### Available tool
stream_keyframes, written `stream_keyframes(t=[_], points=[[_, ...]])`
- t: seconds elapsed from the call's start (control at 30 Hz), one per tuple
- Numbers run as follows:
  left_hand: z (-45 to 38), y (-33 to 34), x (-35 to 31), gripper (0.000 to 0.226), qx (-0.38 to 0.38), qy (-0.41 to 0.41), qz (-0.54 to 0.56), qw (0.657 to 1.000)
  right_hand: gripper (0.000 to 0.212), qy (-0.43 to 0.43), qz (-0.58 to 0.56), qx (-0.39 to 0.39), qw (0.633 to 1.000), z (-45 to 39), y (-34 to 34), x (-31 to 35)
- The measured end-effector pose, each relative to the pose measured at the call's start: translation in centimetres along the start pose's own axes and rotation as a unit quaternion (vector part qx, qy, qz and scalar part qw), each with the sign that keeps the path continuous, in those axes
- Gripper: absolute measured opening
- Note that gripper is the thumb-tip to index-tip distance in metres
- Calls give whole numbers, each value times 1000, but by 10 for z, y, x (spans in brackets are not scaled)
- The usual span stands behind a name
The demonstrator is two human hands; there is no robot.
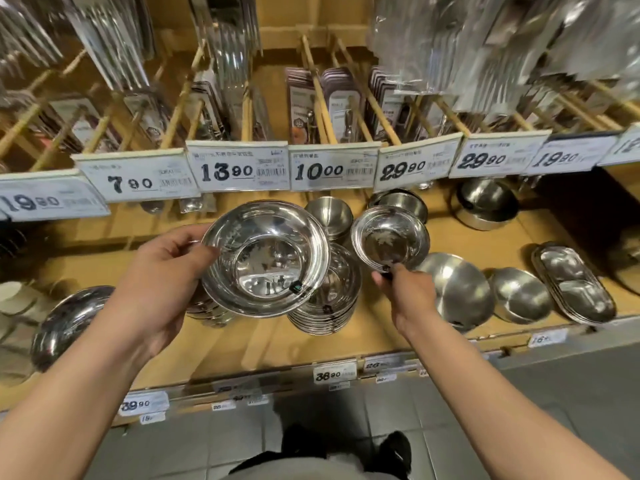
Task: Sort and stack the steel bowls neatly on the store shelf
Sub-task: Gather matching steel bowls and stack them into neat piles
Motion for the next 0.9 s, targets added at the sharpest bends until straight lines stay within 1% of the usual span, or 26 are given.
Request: stream_keyframes(t=[0.13,0.17,0.23,0.27,0.37,0.43,0.57,0.67,0.73,0.8,0.87,0.9], points=[[-6,-20,-9,22,-34,6,-9,999,33,-15,-29,40,999,8,-6,20],[-7,-27,-11,24,-43,7,-12,999,33,-12,-33,54,998,13,-6,25],[-9,-39,-14,29,-54,7,-21,998,18,-14,-27,82,996,23,-4,36],[-9,-44,-15,28,-59,7,-26,998,11,-21,-26,93,995,28,-2,42],[-10,-54,-17,14,-69,12,-29,997,12,-27,-13,121,992,49,10,53],[-11,-57,-16,9,-69,12,-34,997,13,-12,-6,142,990,65,21,53],[-14,-69,-9,13,-75,3,-40,996,20,28,23,192,981,96,41,40],[-16,-82,-2,17,-77,-11,-50,996,19,52,32,221,973,113,50,28],[-14,-88,-2,25,-76,-11,-58,995,18,59,28,229,971,119,54,21],[-12,-92,-4,31,-73,-8,-62,995,26,65,23,230,971,123,56,16],[-10,-93,-7,32,-71,-10,-61,996,34,69,23,232,970,124,57,12],[-10,-95,-8,30,-71,-10,-55,996,34,69,25,236,969,125,59,12]])
Point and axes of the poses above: each hand's wrist, its own z-axis away from the middle knuckle, its own y-axis out of the palm, x = y × z, the point moved 10 cm from there along -z, towards the middle knuckle, and after that the axes turned 2 degrees about z, right-handed, at the moved point
